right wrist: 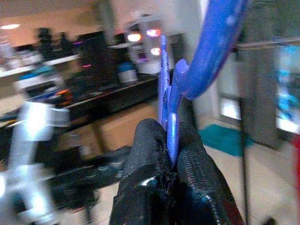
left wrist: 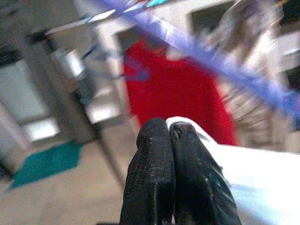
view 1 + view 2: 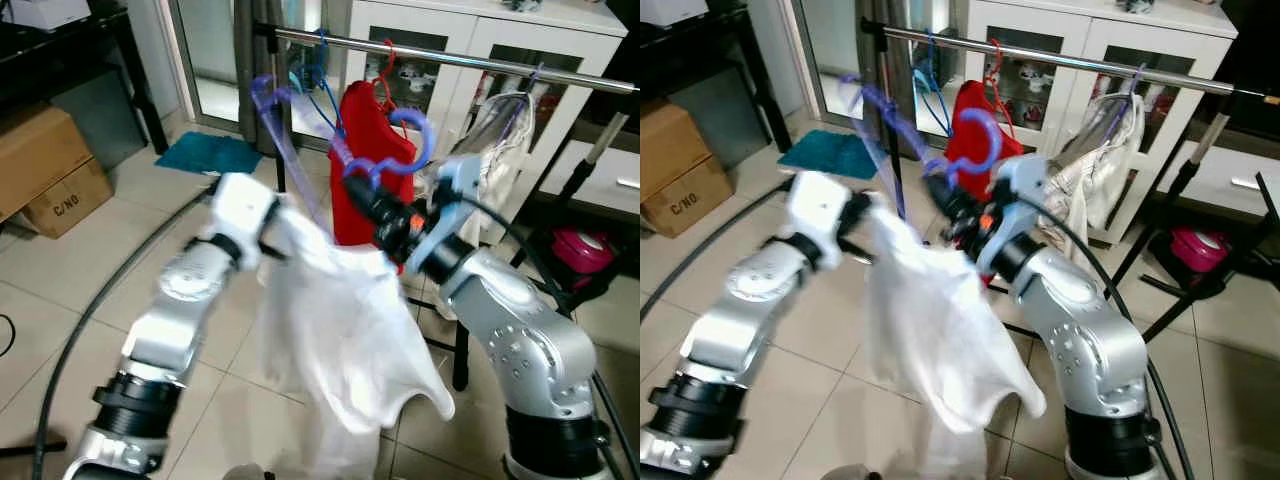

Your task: Hang hanger

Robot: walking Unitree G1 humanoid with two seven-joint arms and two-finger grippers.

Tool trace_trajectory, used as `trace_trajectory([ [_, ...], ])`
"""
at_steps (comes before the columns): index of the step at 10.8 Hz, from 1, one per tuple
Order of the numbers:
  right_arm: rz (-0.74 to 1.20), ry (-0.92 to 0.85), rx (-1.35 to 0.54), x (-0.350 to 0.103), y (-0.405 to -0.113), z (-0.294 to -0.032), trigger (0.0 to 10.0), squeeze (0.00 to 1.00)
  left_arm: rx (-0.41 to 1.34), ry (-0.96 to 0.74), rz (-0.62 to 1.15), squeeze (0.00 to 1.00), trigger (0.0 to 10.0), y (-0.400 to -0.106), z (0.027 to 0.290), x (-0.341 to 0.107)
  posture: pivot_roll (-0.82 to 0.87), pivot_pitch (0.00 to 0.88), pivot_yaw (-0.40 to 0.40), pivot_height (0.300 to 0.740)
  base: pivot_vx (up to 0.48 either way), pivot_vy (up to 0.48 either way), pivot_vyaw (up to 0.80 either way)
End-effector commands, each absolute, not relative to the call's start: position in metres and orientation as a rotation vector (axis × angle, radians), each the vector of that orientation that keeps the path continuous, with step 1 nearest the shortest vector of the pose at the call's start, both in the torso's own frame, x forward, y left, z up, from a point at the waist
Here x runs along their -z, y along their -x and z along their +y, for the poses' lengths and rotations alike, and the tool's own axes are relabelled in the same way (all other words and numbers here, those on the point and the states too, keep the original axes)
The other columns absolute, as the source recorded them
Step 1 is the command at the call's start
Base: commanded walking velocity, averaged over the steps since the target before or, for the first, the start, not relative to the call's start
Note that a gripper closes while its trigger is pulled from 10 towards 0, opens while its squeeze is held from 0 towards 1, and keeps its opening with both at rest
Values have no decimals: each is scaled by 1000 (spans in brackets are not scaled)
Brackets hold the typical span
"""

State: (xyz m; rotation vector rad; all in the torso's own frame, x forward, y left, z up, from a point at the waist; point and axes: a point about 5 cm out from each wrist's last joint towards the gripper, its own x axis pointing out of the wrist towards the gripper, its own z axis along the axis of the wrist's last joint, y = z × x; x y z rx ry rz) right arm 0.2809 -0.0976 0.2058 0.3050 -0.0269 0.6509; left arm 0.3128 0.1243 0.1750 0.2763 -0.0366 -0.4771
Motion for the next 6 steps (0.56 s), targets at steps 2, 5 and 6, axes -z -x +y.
trace_trajectory([
  [2, -25, -411, -385, -201, -301, -119, 0, 0, 658, -187, -124, 0, 0, -290, 94, -191, -43, 0, 25, 740, 0, 0, 0],
  [5, -53, -436, -197, -199, -314, -139, 0, 0, 761, -56, -168, 0, 0, -267, 82, -202, -41, 0, 25, 740, 0, 0, 0],
  [6, -86, -419, -131, -199, -317, -151, 0, 0, 801, -25, -142, 0, 0, -256, 85, -196, -38, 0, 23, 740, 0, 0, 0],
])
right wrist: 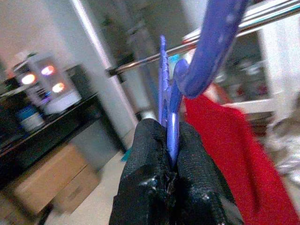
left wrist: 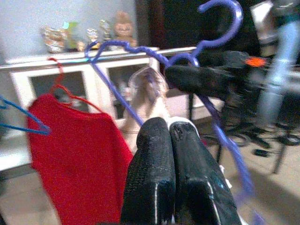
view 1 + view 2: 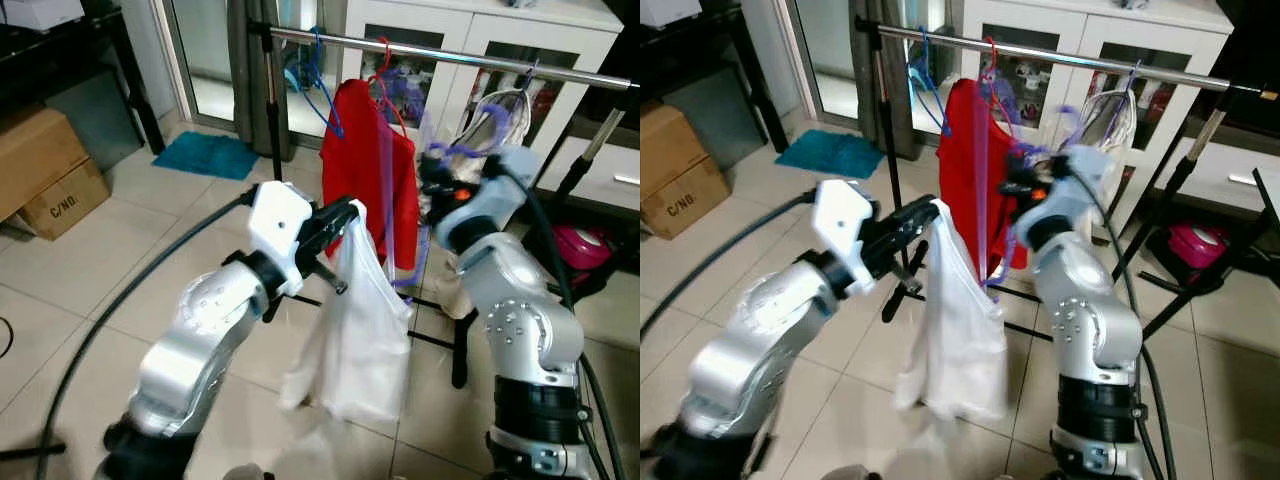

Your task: Hang hanger

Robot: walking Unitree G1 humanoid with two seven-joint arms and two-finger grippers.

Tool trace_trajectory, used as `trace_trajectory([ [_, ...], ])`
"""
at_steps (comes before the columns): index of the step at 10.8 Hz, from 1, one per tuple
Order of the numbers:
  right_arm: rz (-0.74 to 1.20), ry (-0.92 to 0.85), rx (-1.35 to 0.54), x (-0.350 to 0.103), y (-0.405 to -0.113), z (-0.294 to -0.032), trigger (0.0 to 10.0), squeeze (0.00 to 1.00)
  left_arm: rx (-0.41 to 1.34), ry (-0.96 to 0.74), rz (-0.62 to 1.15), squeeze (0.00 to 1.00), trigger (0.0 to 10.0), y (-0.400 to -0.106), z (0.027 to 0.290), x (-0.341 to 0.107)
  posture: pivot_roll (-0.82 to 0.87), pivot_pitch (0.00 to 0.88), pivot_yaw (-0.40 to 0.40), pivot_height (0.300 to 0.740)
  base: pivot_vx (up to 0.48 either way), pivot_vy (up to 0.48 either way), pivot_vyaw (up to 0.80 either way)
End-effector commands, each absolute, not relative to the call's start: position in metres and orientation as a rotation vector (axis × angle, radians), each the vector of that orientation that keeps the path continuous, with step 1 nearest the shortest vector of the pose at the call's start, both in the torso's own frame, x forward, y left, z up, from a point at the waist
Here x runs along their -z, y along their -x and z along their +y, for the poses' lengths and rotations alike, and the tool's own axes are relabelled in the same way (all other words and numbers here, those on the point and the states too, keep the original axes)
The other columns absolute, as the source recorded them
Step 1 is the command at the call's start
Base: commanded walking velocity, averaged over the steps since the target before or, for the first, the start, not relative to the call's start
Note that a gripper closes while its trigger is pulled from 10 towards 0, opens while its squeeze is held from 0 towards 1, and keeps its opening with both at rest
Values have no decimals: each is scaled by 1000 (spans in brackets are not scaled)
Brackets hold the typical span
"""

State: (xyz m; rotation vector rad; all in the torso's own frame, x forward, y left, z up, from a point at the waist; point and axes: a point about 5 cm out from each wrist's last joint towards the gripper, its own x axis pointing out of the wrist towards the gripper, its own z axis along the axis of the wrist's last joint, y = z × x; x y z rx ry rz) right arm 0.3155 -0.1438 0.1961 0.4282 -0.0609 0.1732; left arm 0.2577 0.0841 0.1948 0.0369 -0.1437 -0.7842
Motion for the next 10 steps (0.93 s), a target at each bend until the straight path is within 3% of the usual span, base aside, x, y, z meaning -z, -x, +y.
trace_trajectory([
  [1, -93, -399, -102, -198, -318, -159, 0, 0, 774, -25, -106, 0, 0, -250, 92, -188, -36, 0, 23, 740, 0, 0, 0],
  [2, -96, -392, -95, -197, -319, -161, 0, 0, 755, -28, -96, 0, 0, -250, 95, -186, -36, 0, 23, 740, 0, 0, 0],
  [4, -84, -330, -107, -195, -313, -167, 0, 0, 557, -41, -20, 0, 0, -248, 120, -174, -39, 0, 25, 740, 0, 0, 0],
  [5, 3, -241, -187, -184, -303, -163, 4000, 0, 365, -33, 21, 0, 1137, -248, 141, -166, -39, 0, 19, 740, 0, 0, 0],
  [6, 68, -169, -229, -175, -295, -161, 9373, 0, 251, -17, 47, 0, 4235, -246, 154, -161, -37, 0, 10, 740, 0, 0, 0],
  [7, 156, -84, -241, -158, -277, -166, 10000, 0, 123, -20, 117, 0, 10000, -238, 171, -151, -39, 0, 1, 740, 0, 0, 0],
  [10, 200, -45, -192, -149, -258, -178, 10000, 0, 39, -77, 94, 0, 10000, -229, 173, -152, -45, 0, -6, 740, 0, 0, -800],
])
